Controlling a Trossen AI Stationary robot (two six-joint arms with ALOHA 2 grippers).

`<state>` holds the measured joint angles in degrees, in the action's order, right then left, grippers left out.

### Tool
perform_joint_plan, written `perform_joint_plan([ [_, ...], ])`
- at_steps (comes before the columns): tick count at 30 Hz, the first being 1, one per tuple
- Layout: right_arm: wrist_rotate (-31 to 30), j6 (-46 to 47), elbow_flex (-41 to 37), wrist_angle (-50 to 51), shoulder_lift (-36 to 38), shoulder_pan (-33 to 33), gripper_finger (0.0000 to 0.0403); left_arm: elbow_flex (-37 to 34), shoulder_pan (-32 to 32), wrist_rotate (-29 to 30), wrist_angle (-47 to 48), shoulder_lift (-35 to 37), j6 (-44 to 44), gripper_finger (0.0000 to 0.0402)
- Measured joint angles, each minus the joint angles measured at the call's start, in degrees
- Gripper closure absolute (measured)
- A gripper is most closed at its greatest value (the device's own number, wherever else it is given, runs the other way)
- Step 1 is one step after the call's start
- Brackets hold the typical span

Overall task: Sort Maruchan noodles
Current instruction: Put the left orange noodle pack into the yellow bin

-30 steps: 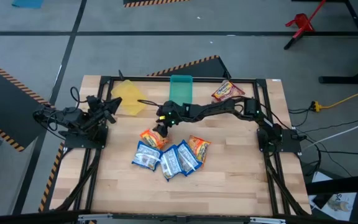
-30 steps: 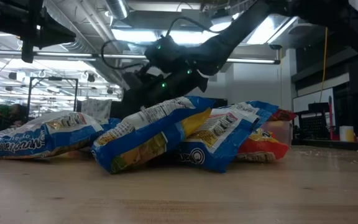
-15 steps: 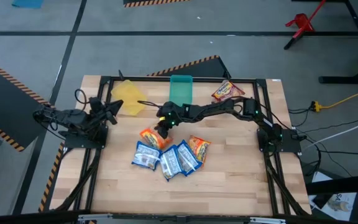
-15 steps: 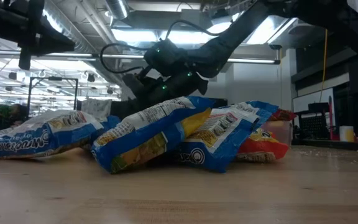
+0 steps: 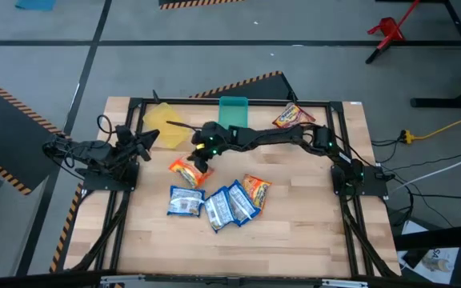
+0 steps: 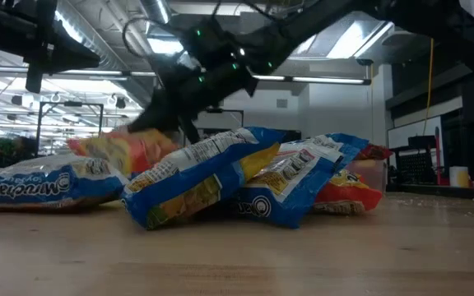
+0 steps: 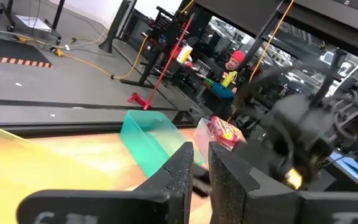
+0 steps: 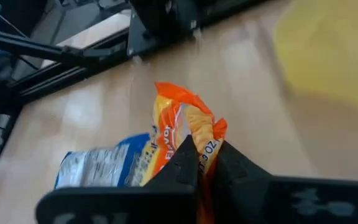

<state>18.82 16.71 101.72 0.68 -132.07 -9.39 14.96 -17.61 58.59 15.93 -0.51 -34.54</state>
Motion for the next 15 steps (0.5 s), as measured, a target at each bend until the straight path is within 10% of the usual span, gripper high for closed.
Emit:
perform_joint_plan([
  [15,-11.0,-9.1,17.3,5.1,-0.4,-6.1,0.0402,0.0,0.0,0.2,-0.1,0.0,0.1,0.0357],
])
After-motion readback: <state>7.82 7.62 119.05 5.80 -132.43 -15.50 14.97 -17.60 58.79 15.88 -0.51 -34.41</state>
